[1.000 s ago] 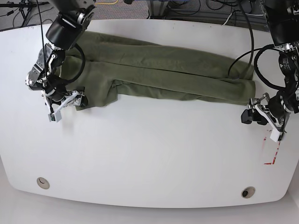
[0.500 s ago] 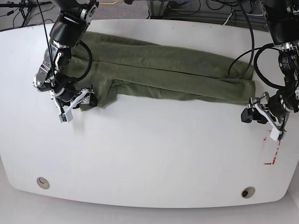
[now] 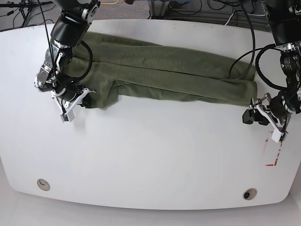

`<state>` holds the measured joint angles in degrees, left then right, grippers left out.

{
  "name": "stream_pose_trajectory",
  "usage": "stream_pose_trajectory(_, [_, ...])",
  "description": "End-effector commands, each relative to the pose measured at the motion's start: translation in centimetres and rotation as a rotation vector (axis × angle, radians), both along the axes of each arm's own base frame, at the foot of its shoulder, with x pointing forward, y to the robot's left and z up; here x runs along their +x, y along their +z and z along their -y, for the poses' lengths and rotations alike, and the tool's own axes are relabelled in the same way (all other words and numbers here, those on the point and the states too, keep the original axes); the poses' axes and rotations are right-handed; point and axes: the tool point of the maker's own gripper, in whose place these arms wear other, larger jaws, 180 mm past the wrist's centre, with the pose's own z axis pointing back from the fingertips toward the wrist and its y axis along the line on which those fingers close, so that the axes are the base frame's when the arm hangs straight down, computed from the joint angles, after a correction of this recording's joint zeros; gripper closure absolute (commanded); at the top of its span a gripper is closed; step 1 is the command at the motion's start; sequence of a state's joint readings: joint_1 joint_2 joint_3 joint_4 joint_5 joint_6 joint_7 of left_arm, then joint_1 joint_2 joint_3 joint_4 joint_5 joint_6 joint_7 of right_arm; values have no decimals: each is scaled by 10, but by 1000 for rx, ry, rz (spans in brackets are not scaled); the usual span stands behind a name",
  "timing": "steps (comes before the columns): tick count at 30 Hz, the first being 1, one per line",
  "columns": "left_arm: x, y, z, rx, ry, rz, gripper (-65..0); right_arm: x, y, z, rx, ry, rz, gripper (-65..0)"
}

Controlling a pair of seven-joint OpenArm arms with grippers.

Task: Fold the T-shirt properly
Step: 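Grasp the sleeve end with the right gripper and fold it inward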

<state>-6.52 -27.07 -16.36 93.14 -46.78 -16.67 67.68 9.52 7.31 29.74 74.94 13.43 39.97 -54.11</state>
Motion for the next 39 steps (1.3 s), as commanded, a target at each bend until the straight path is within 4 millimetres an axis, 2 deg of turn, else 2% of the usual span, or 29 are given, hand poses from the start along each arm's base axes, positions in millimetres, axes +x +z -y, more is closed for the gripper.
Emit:
stream_pose_trajectory(1, [8,17,-4,8,-1,56,-392,12,23,7,-40,6,58,-6])
stream_pose_trajectory(5, [8,17,-3,8,-3,53,-392,17,48,8,-81,17,112,0])
stream_pose_trajectory(10, [8,12,-4,1,3,40,-392,12,69,3,-70,44,120,0])
stream_pose_trajectory(21, [6,-4,-12,-25,33,-7,-392,-32,101,-25,38,171,160,0])
stream_pose_trajectory(24, [7,-3,-12,-28,37,6,-392,-47,104,-40,117,209,170,0])
stream_pose_trajectory(28, [3,-8,-12,-31,43,7,-392,-62,105,-45,158,238,161,0])
stream_pose_trajectory(33, [4,-8,-12,-32,45,11,-392,-85,94,-52,205,262,103,0])
stream_pose_trajectory(39, [3,-8,-12,-32,44,10,-392,-103,85,-58,243,273,62,0])
